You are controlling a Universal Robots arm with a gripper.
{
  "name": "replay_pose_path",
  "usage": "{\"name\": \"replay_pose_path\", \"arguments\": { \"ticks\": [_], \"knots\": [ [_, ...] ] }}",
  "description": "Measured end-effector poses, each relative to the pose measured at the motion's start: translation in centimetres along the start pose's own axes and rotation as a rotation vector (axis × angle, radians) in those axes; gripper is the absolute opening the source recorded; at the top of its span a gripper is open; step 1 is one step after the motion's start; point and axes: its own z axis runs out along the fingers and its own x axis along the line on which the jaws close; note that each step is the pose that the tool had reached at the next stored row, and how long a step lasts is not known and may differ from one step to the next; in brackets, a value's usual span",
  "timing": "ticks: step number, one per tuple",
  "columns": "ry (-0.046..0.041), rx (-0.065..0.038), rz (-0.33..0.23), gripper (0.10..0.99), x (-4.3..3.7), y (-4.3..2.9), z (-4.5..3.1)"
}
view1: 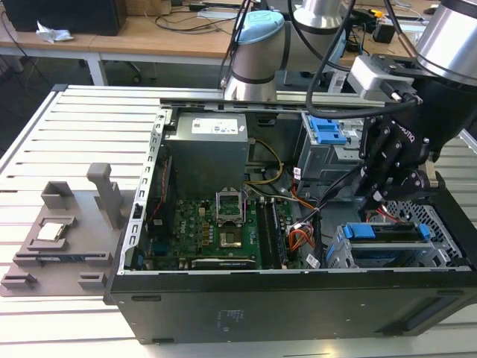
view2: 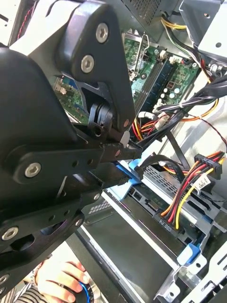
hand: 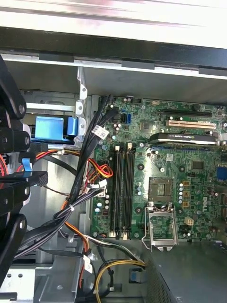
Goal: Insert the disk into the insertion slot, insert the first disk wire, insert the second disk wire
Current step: 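Insert the second disk wire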
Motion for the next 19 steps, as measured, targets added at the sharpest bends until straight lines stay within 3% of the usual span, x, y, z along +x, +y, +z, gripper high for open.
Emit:
{"name": "replay_pose_path", "arguments": {
  "ticks": [4,7,9,12,13,14,15,16,17,19],
  "knots": [
    [0.0019,0.0,0.0,0.302,-0.02,-0.02,0.09],
    [0.018,-0.001,0.001,0.302,-0.18,-0.05,0.21],
    [0.052,-0.002,0.003,0.302,-0.28,-0.08,0.38],
    [0.0667,-0.003,0.004,0.302,-0.61,-0.12,0.59],
    [0.0752,-0.003,0.005,0.302,-0.77,-0.15,0.7],
    [0.087,-0.004,0.006,0.302,-0.82,-0.19,0.79],
    [0.1072,-0.004,0.008,0.302,-0.85,-0.22,0.9],
    [0.1177,-0.005,0.009,0.302,-0.85,-0.23,0.95],
    [0.1241,-0.005,0.009,0.302,-0.85,-0.25,0.98],
    [0.1288,-0.005,0.01,0.302,-0.85,-0.31,1.1]
  ]
}}
